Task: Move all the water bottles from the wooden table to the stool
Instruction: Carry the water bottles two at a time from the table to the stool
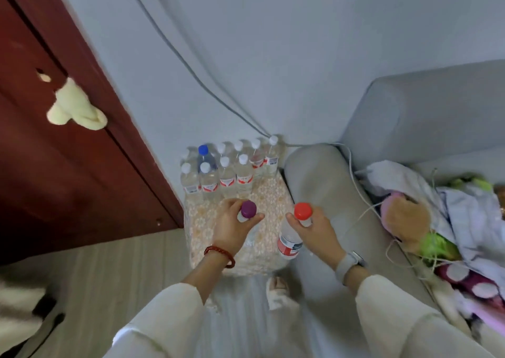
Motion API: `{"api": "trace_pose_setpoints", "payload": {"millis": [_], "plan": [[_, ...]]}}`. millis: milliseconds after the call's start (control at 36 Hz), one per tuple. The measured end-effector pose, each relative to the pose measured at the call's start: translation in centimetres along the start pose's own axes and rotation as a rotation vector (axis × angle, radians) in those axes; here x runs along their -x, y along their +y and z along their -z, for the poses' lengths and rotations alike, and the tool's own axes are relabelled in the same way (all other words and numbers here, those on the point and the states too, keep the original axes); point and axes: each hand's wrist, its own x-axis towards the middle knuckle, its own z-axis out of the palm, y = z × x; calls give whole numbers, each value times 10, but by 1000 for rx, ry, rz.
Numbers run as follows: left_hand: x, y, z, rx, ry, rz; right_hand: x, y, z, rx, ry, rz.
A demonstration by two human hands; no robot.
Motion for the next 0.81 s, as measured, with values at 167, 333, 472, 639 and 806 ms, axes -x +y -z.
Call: {"api": "trace_pose_setpoints", "payload": {"millis": [167,333,472,639,806], "plan": [[-116,-17,-53,-543,39,-114,-125,29,-11,138,-66,18],[-207,-35,-95,-781,-48,-158,-222,49,-30,99,-160,22],[-251,-50,-113,-926,-11,-230,-281,60,-51,28,-233,43],[-281,-66,-126,-1079,5,-204,-321,60,-68,8,-201,69],[-285,-67,-133,-1087,5,-158,-329,60,-70,-35,-162,120]]}}
